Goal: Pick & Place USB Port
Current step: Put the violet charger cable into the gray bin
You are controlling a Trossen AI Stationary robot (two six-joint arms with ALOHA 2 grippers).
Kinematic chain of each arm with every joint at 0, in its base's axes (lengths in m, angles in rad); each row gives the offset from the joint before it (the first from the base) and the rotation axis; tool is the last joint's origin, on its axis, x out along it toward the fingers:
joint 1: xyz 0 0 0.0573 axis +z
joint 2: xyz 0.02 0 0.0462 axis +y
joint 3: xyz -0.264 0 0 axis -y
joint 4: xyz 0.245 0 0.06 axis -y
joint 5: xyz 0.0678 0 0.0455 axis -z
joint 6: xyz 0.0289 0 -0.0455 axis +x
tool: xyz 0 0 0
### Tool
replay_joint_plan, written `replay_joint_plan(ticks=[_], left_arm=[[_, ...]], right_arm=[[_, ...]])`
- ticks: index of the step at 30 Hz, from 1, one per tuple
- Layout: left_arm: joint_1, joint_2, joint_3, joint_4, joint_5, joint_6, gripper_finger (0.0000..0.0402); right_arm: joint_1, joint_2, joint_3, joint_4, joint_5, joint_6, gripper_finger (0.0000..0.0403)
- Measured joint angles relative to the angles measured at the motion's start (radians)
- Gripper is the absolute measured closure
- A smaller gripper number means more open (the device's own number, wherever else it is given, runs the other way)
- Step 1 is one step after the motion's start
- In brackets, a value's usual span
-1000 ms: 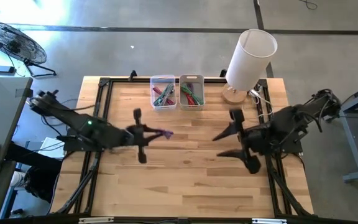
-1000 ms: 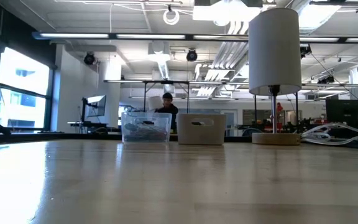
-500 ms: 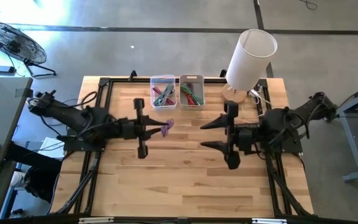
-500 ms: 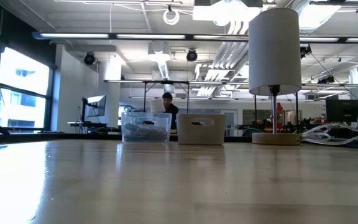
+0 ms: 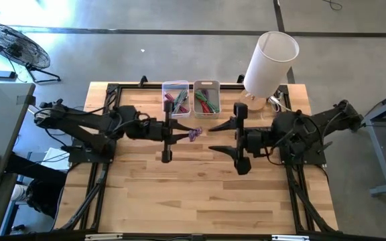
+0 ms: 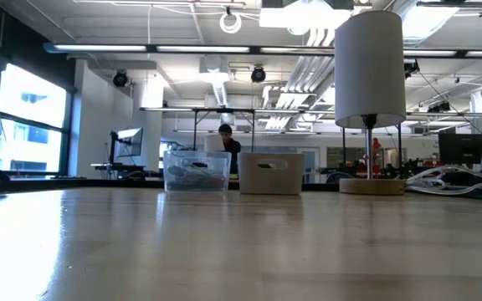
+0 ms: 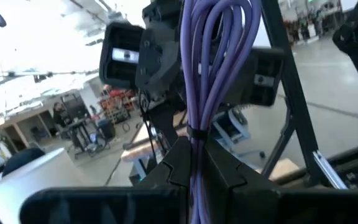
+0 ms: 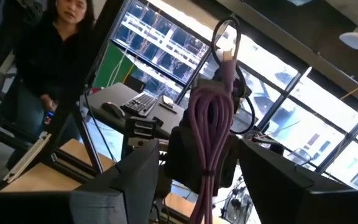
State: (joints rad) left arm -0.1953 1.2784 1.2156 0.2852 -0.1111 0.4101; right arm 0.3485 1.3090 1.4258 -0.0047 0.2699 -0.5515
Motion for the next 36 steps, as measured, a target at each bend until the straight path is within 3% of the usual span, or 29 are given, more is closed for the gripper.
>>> replay_joint_plan(ticks=[8, 26, 36], left_arm=[[0.049, 0.033, 0.0, 0.052, 0.096, -0.043, 0.0389], [0.062, 0.037, 0.001, 0.026, 0.098, -0.047, 0.0389], [0.068, 0.061, 0.002, 0.015, 0.102, -0.052, 0.0389]], right_arm=[[-0.041, 0.0, 0.0, -0.017, -0.046, 0.055, 0.019], [-0.1, 0.021, 0.0, -0.043, -0.175, 0.105, 0.019], [-0.114, 0.034, 0.0, -0.035, -0.178, 0.103, 0.019]])
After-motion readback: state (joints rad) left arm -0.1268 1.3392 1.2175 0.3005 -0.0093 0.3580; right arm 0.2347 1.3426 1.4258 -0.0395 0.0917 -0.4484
